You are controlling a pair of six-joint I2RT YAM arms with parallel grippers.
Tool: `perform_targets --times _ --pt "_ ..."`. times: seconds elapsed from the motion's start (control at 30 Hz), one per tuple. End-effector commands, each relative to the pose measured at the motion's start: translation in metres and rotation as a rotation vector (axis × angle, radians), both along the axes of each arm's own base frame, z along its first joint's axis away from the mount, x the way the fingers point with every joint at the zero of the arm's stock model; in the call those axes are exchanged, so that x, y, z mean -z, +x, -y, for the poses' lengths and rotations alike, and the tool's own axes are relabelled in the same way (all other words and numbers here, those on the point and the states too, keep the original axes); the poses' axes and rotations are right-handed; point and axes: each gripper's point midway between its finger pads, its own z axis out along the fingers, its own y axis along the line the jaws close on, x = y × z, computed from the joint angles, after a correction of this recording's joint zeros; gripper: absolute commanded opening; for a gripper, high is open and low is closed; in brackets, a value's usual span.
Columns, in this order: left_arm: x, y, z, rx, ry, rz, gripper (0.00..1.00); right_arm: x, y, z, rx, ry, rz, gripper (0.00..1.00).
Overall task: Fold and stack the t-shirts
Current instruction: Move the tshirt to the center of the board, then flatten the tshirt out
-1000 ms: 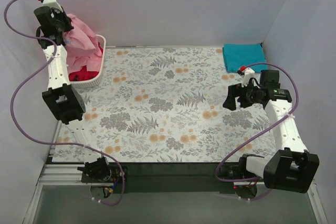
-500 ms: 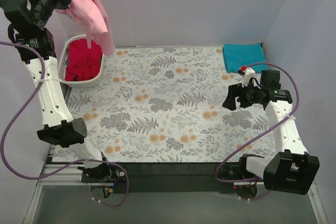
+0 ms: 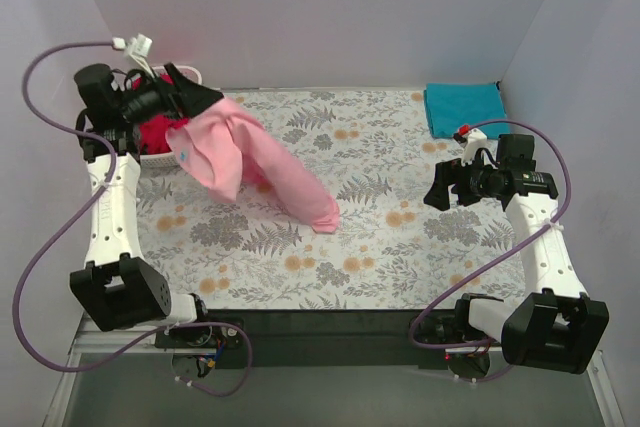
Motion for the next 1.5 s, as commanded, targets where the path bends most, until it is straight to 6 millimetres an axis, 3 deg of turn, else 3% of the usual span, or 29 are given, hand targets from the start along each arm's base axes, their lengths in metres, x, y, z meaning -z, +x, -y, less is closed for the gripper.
perform_targets --times 0.0,0.07,0.2,0.3,0.43,0.5,0.53,0.57,0.6,0.67,0.7,0.8,0.83,1.0,1.13,1.3,1.47 --pt "0.044 -0.046 0.026 0.168 0.077 -0.042 0.98 -0.005 0.002 -0.004 -0.021 0.024 0.020 0.98" --pt "0.072 -0.042 0.015 0.090 0.140 -0.088 0.98 -0.004 0.002 -0.007 -0.035 0.032 0.017 0.98" --pt "0.105 -0.048 0.009 0.078 0.209 -0.142 0.97 0.002 0.004 -0.014 -0.068 0.048 -0.011 0.98" --pt "0.135 -0.050 0.002 0.090 0.295 -0.182 0.92 0.010 0.006 -0.030 -0.139 0.022 -0.036 0.98" --pt "0.188 -0.066 -0.012 0.113 0.417 -0.320 0.81 0.033 0.005 -0.080 -0.319 -0.088 -0.079 0.95" --pt "0.215 -0.077 -0.020 0.121 0.495 -0.360 0.76 0.038 0.012 -0.095 -0.359 -0.125 -0.070 0.91" --pt "0.223 -0.086 -0.021 0.137 0.519 -0.371 0.75 0.050 0.008 -0.109 -0.409 -0.145 -0.103 0.90" --pt "0.223 -0.092 -0.022 0.135 0.546 -0.349 0.75 0.051 0.011 -0.118 -0.430 -0.158 -0.096 0.88" --pt "0.240 -0.104 -0.023 0.147 0.563 -0.376 0.75 0.055 0.011 -0.124 -0.452 -0.174 -0.099 0.87" --pt "0.246 -0.116 -0.021 0.176 0.637 -0.316 0.77 0.069 0.008 -0.145 -0.507 -0.223 -0.108 0.85" --pt "0.260 -0.126 -0.020 0.195 0.660 -0.330 0.77 0.073 0.001 -0.157 -0.545 -0.243 -0.106 0.84" --pt "0.271 -0.134 -0.014 0.223 0.751 -0.242 0.79 0.090 -0.006 -0.177 -0.605 -0.287 -0.115 0.82" --pt "0.284 -0.140 -0.007 0.256 0.772 -0.228 0.79 0.098 -0.007 -0.180 -0.616 -0.305 -0.125 0.82" --pt "0.306 -0.152 0.012 0.333 0.831 -0.185 0.77 0.115 -0.005 -0.193 -0.633 -0.369 -0.116 0.77" --pt "0.320 -0.150 0.024 0.372 0.864 -0.150 0.72 0.125 -0.003 -0.202 -0.653 -0.413 -0.108 0.72" --pt "0.342 -0.150 0.033 0.403 0.916 -0.164 0.65 0.141 -0.001 -0.205 -0.663 -0.466 -0.110 0.62" --pt "0.368 -0.143 0.028 0.369 1.003 -0.191 0.62 0.155 0.002 -0.201 -0.651 -0.513 -0.115 0.51"
